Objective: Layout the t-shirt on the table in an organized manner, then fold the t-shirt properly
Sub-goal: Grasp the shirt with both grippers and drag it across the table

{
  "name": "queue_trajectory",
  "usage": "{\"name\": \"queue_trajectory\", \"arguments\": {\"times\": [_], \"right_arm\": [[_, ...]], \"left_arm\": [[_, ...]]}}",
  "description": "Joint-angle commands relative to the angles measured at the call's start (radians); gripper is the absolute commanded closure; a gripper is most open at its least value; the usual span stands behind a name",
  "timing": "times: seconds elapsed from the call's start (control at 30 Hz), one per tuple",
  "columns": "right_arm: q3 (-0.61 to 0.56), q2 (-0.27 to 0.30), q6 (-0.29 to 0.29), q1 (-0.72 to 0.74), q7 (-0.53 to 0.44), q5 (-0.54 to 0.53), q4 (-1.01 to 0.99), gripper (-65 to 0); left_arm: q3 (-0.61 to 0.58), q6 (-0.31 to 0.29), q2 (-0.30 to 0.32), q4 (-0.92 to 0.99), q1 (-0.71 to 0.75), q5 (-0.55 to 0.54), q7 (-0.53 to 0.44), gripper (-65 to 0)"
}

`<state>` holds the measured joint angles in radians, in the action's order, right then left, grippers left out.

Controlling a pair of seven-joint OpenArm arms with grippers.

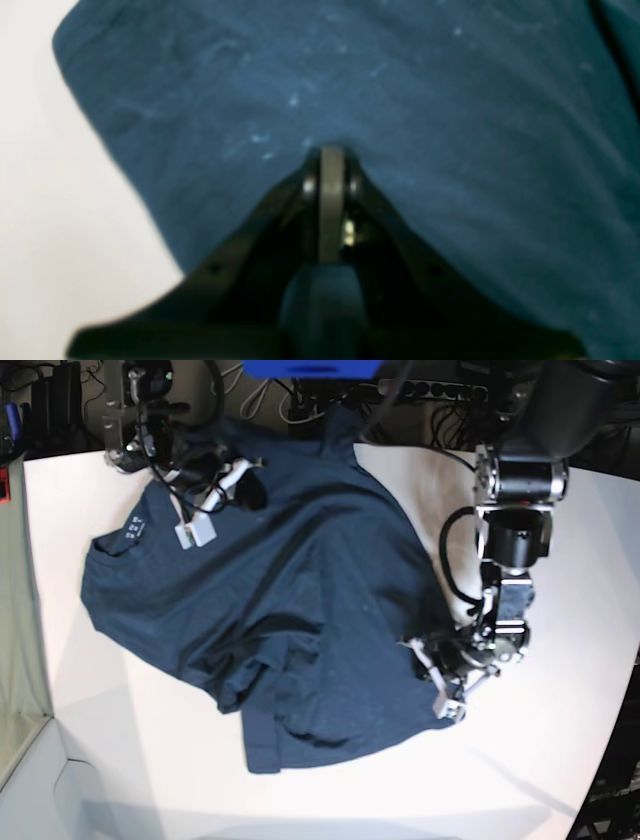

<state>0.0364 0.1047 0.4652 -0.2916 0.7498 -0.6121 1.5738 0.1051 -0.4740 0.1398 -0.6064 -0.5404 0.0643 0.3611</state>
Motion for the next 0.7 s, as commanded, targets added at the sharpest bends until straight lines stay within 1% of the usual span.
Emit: {"name": "queue_trajectory", "arguments": {"times": [0.0, 0.1, 0.2, 0.23, 0.3, 0.33, 0.4, 0.47, 0.53, 0.57, 0.67], "right_arm": [[0.001, 0.02, -0.013, 0.009, -0.013, 0.022, -0.02, 0.0], [0.004, 0.08, -0.013, 0.056, -0.06, 0.022, -0.102, 0.0], [0.007, 0.131, -0.013, 0.114, -0.068, 0.022, -0.168, 0.0], [0.007, 0.148, -0.013, 0.137, -0.069, 0.022, -0.191, 0.0], [0.007, 0.178, -0.013, 0.203, -0.069, 0.022, -0.247, 0.0], [0.007, 0.194, -0.013, 0.239, -0.069, 0.022, -0.278, 0.0], [0.007, 0.218, -0.013, 0.299, -0.069, 0.022, -0.341, 0.0], [0.001, 0.234, -0.013, 0.363, -0.069, 0.022, -0.398, 0.0], [0.001, 0.25, -0.013, 0.429, -0.069, 0.022, -0.453, 0.0], [0.001, 0.255, -0.013, 0.463, -0.071, 0.022, -0.476, 0.0], [0.0, 0.274, -0.013, 0.536, -0.062, 0.022, -0.49, 0.0]], "left_arm": [[0.006, 0.028, 0.034, 0.019, 0.03, 0.056, 0.097, -0.2], [0.006, 0.025, 0.071, 0.019, 0.07, 0.056, 0.108, -0.2], [0.008, 0.025, 0.108, -0.01, 0.136, 0.055, 0.118, -0.2], [0.008, 0.025, 0.119, -0.033, 0.165, 0.052, 0.132, -0.2], [0.008, 0.022, 0.137, -0.129, 0.243, 0.004, 0.192, -0.2], [0.008, 0.002, 0.152, -0.189, 0.293, -0.039, 0.241, -0.2], [0.009, -0.071, 0.186, -0.315, 0.38, -0.142, 0.341, -0.2], [0.011, -0.136, 0.218, -0.419, 0.446, -0.235, 0.418, -0.2], [0.045, -0.171, 0.246, -0.524, 0.523, -0.324, 0.474, -0.2], [0.074, -0.177, 0.251, -0.574, 0.555, -0.36, 0.496, -0.2], [0.17, -0.187, 0.246, -0.717, 0.638, -0.387, 0.531, -0.2]]}}
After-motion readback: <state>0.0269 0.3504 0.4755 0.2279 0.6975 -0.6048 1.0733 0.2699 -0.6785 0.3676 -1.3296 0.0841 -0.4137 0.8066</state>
